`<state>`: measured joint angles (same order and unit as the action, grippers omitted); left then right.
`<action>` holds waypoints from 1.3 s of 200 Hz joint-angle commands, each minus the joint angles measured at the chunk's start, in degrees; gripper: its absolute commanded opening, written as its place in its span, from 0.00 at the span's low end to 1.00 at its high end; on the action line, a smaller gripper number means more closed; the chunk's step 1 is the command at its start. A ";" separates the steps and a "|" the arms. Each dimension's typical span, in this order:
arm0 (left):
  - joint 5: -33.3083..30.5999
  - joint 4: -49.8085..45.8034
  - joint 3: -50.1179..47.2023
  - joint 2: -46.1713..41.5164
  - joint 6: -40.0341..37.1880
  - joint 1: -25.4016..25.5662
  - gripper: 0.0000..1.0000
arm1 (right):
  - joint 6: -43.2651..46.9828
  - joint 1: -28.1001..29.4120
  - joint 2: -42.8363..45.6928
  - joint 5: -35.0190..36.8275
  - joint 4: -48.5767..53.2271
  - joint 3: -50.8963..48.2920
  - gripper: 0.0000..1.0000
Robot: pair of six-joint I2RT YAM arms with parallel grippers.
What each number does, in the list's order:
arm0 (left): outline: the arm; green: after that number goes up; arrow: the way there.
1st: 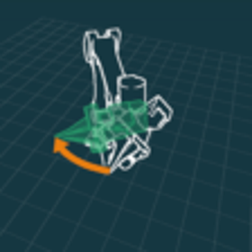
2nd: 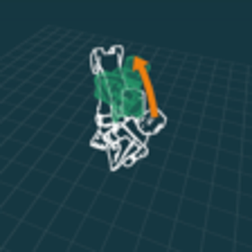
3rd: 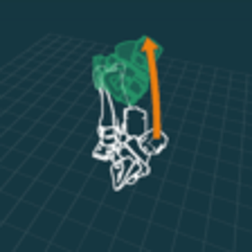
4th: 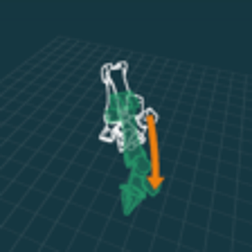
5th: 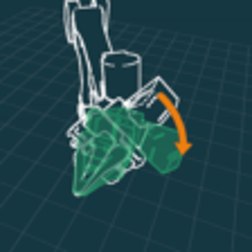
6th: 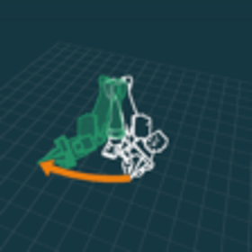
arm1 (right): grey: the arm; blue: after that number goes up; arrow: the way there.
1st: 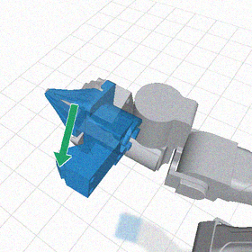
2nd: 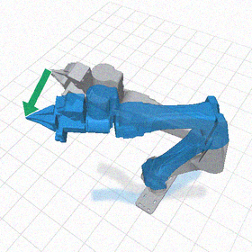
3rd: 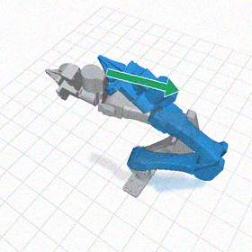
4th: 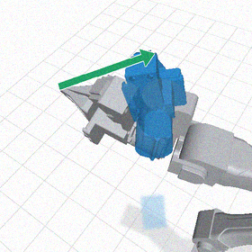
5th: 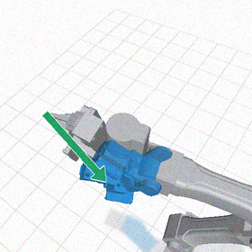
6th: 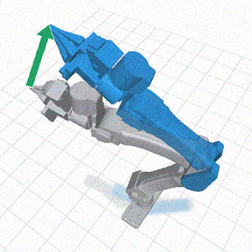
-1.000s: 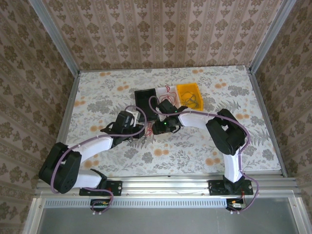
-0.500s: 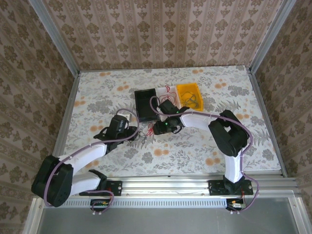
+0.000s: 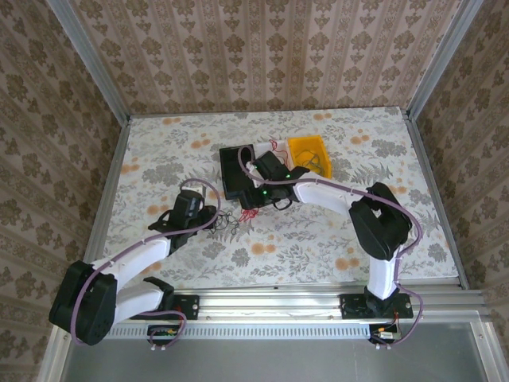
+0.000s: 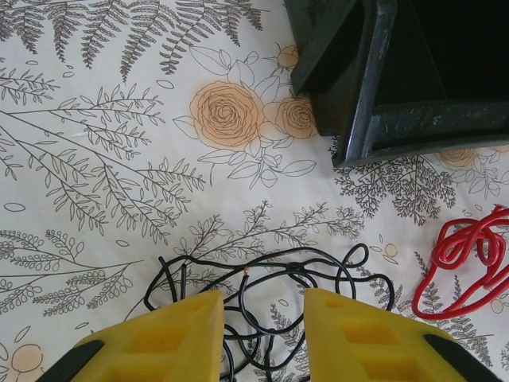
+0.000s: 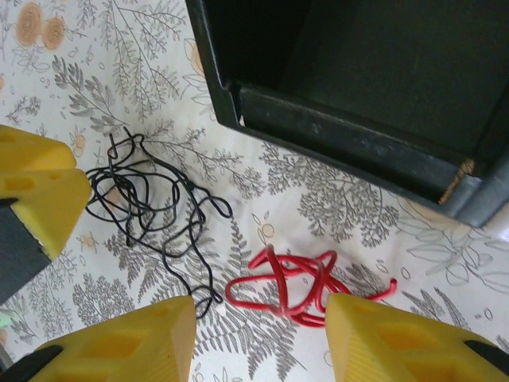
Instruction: Untangle the cables
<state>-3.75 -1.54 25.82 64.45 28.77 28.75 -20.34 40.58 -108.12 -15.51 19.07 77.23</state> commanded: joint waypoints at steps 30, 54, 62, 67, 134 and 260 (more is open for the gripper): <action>-0.58 -2.59 -1.08 -0.82 0.66 -1.29 0.31 | 0.91 0.33 -4.56 0.83 2.66 2.69 0.37; 0.44 -2.25 -1.57 -0.69 0.74 -1.84 0.31 | 0.44 0.37 -4.41 0.65 1.94 1.53 0.28; 0.74 -2.10 -1.82 -0.50 0.67 -1.95 0.31 | 0.36 0.38 -4.25 0.77 1.98 1.35 0.24; 0.91 -2.03 -1.83 -0.31 0.67 -2.02 0.31 | 0.32 0.38 -3.93 0.95 1.94 1.19 0.20; 2.47 1.44 -3.20 3.41 2.34 -2.22 0.32 | 2.33 0.25 3.87 -0.35 4.40 -0.78 0.00; 3.03 1.37 -3.18 4.65 2.87 -2.25 0.32 | 3.35 -13.68 -1.14 8.60 5.63 14.96 0.23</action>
<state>-1.48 0.25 23.20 70.02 30.46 26.89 -18.13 27.57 -106.61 -9.58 24.01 91.29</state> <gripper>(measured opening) 0.317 0.103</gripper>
